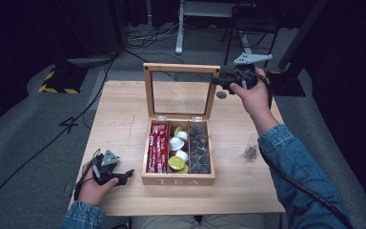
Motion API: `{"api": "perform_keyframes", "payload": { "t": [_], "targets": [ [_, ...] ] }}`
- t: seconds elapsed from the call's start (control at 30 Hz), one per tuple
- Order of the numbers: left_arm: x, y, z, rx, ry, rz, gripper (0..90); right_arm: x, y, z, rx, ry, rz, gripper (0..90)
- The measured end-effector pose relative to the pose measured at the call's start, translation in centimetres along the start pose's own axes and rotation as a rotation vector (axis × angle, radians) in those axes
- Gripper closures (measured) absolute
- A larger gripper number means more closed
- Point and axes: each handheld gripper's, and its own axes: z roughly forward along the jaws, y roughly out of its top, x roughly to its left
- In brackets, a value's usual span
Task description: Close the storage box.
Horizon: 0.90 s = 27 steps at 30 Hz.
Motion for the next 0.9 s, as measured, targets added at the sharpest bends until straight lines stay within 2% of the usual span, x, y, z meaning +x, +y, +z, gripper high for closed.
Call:
{"api": "perform_keyframes", "payload": {
  "t": [0.1,0.17,0.27,0.9],
  "targets": [
    [0.0,0.0,0.0,0.000,0.000,0.000,21.7,0.4,-0.2,-0.5,-0.003,0.009,-0.006,64.2],
    [0.0,0.0,0.0,0.000,0.000,0.000,21.7,0.9,-0.5,-1.3,-0.015,0.032,-0.012,67.3],
    [0.0,0.0,0.0,0.000,0.000,0.000,21.8,1.5,-0.9,-2.0,-0.020,0.057,-0.017,67.1],
    [0.0,0.0,0.0,0.000,0.000,-0.001,21.8,6.0,-2.8,-5.0,0.041,0.075,-0.065,61.9]
  ]
}}
